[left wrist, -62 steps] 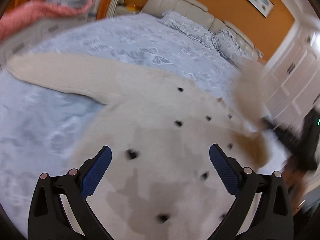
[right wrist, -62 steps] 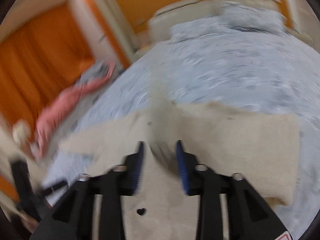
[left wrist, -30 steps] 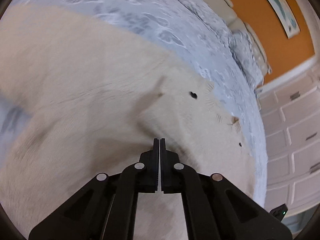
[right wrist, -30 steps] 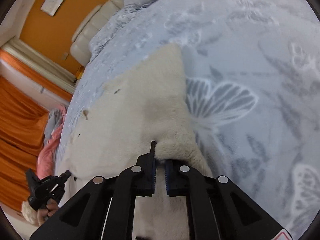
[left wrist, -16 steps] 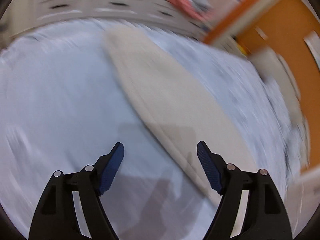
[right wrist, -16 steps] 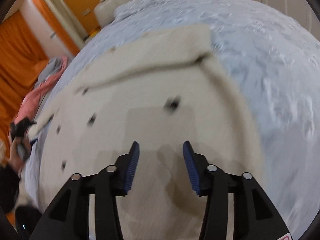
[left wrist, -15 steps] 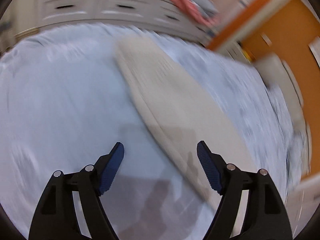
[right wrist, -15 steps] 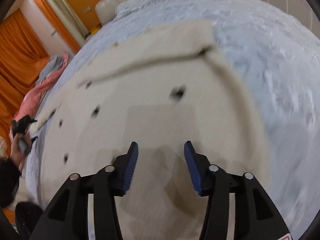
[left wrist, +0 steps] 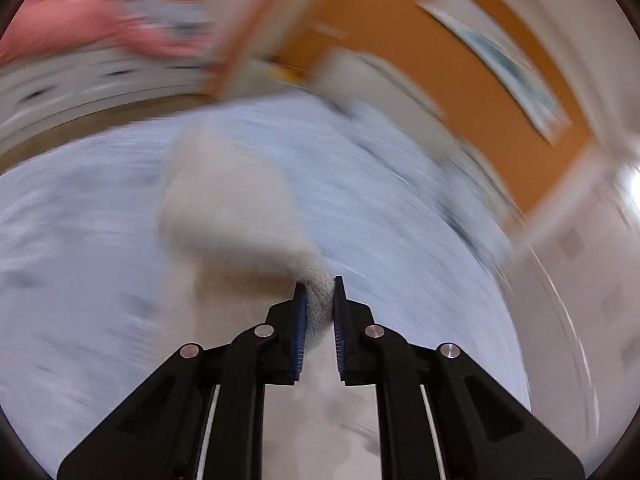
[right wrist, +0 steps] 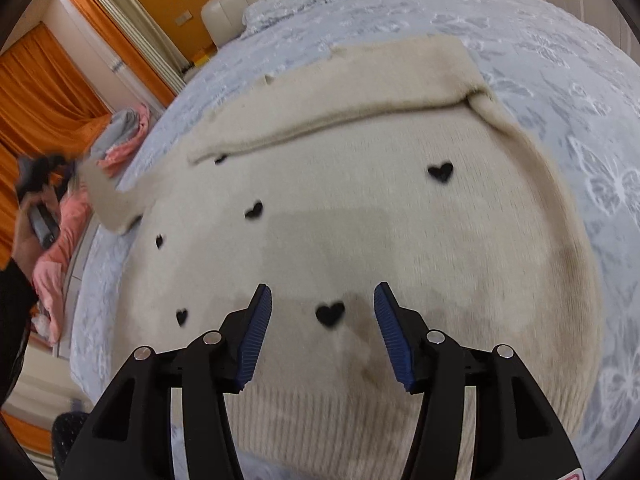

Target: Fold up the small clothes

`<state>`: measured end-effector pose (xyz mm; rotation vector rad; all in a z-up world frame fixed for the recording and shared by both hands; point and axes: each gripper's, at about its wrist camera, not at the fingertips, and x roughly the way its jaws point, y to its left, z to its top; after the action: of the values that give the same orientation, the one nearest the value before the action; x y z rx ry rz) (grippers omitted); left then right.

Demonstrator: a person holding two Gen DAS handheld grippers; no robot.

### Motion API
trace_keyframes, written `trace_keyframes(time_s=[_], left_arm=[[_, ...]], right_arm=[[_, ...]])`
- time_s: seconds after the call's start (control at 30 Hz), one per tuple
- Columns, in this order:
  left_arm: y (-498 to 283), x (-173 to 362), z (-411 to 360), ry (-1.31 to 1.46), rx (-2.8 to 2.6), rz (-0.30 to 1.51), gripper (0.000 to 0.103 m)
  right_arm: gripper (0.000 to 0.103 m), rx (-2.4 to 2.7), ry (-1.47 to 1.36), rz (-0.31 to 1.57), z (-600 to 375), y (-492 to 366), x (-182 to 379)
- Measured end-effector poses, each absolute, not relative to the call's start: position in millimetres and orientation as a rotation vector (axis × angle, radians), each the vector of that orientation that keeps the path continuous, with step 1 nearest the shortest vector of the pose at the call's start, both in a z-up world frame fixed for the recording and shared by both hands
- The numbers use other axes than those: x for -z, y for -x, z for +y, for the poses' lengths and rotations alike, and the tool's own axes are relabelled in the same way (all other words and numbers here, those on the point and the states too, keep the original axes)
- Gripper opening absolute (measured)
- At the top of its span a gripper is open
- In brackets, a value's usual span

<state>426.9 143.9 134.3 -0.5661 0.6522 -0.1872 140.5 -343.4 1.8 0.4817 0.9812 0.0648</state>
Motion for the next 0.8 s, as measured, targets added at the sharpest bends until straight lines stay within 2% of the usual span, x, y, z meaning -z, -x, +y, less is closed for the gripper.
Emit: trace_keyframes(time_s=[0.07, 0.13, 0.17, 0.23, 0.3, 0.33, 0.43, 0.63, 0.77, 0.8], left_arm=[[-415, -128, 49, 0.495, 0.32, 0.739, 0.024], [-399, -100, -14, 0.465, 0.375, 0.825, 0.053], [-395, -88, -29, 0.462, 0.377, 0.851, 0.055], [-378, -51, -52, 0.508, 0.395, 0.936, 0.056], [-363, -23, -40, 0.586, 0.368, 0.998, 0.057], [-358, -11, -30, 0.643, 0.336, 1.019, 0.058], [-353, 10, 13, 0.734, 0.202, 1.011, 0.063], [-380, 15, 109, 0.902, 0.008, 0.929, 0.068], [-406, 34, 128, 0.995, -0.05, 0.965, 0.066], [-409, 38, 130, 1.011, -0.047, 0.966, 0.063]], right_arm=[[0.054, -0.054, -0.51, 0.956, -349, -146, -5], [0.054, -0.039, -0.527, 0.941, -358, -151, -7], [0.054, -0.033, -0.539, 0.931, -363, -154, -10], [0.058, -0.032, -0.548, 0.91, -373, -159, -16], [0.066, -0.042, -0.529, 0.887, -384, -171, -24], [0.066, -0.048, -0.518, 0.877, -388, -180, -26], [0.067, -0.063, -0.518, 0.872, -403, -223, -25], [0.067, -0.077, -0.612, 0.916, -407, -336, -7], [0.066, -0.078, -0.786, 1.016, -397, -391, 30], [0.06, -0.082, -0.812, 1.03, -391, -402, 37]])
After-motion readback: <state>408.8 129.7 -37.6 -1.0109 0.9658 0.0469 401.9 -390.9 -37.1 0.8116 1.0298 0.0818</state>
